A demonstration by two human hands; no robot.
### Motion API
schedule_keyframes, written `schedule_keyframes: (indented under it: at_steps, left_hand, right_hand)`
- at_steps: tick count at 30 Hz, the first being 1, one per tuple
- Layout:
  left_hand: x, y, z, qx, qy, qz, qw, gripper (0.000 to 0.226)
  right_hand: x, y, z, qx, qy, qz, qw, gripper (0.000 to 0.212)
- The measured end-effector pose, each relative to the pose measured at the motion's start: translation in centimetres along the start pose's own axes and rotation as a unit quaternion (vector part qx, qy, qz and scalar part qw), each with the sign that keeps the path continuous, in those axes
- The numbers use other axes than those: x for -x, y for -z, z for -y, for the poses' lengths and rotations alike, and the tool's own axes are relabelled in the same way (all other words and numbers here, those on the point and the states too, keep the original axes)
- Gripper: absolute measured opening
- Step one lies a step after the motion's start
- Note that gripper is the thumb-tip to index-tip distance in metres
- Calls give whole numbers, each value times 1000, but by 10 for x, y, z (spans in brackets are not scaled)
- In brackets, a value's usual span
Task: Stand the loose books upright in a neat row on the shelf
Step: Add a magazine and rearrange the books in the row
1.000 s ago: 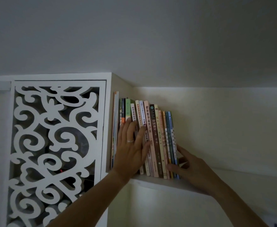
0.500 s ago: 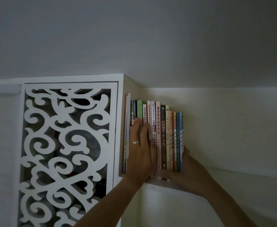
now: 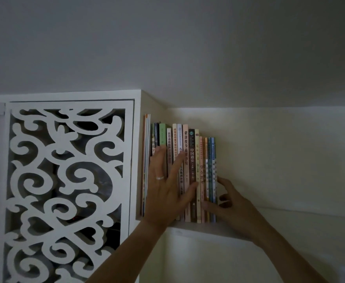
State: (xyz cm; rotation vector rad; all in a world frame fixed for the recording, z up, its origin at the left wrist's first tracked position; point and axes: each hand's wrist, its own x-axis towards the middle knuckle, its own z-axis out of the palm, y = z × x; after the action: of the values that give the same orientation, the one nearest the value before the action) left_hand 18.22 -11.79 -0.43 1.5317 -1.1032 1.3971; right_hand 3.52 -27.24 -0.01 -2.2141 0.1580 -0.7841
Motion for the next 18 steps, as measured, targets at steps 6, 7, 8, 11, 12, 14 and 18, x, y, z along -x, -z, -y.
schedule_keyframes:
  at_steps: [6, 7, 8, 11, 12, 14, 18]
  left_hand:
    - [-3, 7, -10, -59, -177, 64, 980, 58]
    - [-4, 6, -11, -51, -191, 83, 977, 58]
    - [-4, 4, -11, -45, -190, 97, 976, 59]
    - [-2, 0, -12, -61, -172, 104, 978, 63]
    - [-2, -1, -12, -74, -171, 102, 977, 64]
    - [-3, -4, -16, -97, -171, 93, 976, 62]
    - [-4, -6, -27, -93, -148, 79, 981, 62]
  right_hand:
    - [0, 8, -11, -17, -5, -6, 1000, 72]
    - [0, 7, -12, -22, -5, -21, 1000, 68]
    - [0, 7, -13, -19, -3, -36, 999, 64]
    - [5, 7, -8, -6, 11, -68, 998, 55]
    - [6, 7, -6, -2, 20, -79, 997, 51]
    - [9, 8, -3, 13, 41, -94, 995, 42]
    - [15, 8, 0, 17, 72, -183, 980, 19]
